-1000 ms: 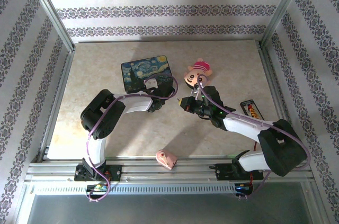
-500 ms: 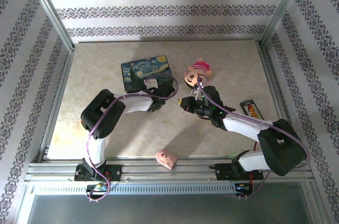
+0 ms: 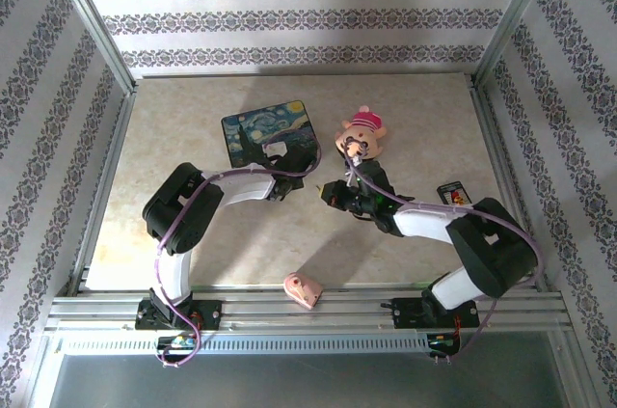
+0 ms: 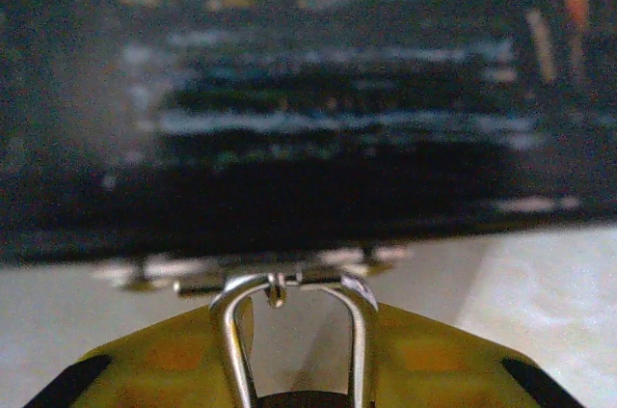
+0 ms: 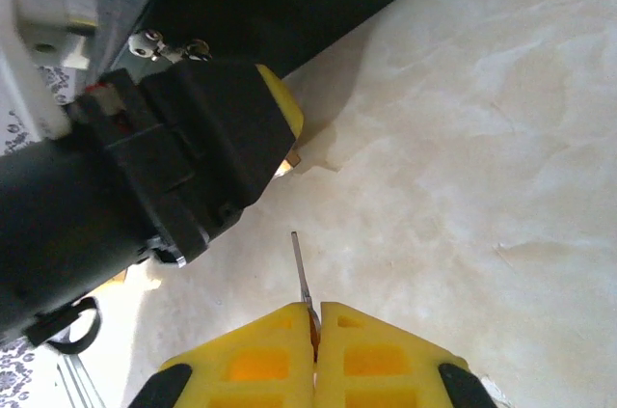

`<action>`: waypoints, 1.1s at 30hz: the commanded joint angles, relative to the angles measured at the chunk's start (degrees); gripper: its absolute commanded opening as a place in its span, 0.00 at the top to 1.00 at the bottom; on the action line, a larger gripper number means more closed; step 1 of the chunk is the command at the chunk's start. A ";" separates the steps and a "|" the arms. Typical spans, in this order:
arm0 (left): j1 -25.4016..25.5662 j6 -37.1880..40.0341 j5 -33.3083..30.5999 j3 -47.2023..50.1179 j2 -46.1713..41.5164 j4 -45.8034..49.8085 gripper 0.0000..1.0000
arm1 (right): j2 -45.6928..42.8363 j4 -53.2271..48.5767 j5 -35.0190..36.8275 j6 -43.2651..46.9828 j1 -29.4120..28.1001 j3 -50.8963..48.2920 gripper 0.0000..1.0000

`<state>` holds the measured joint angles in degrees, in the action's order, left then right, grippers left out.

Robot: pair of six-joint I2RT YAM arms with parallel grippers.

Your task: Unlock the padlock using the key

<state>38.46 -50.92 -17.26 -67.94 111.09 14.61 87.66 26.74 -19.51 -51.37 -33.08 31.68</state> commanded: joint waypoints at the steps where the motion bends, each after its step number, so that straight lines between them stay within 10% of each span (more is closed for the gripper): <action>1: 0.21 -3.27 9.39 -1.32 -1.61 -0.57 0.86 | 3.57 7.68 1.05 -1.34 -1.35 -0.48 1.00; 33: -2.86 -11.13 21.83 0.75 -3.00 -8.37 0.85 | 18.20 33.82 5.14 1.00 -4.26 -5.60 1.00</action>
<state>36.23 -60.38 2.22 -68.05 109.84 8.84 104.68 55.70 -15.00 -50.74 -36.67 25.98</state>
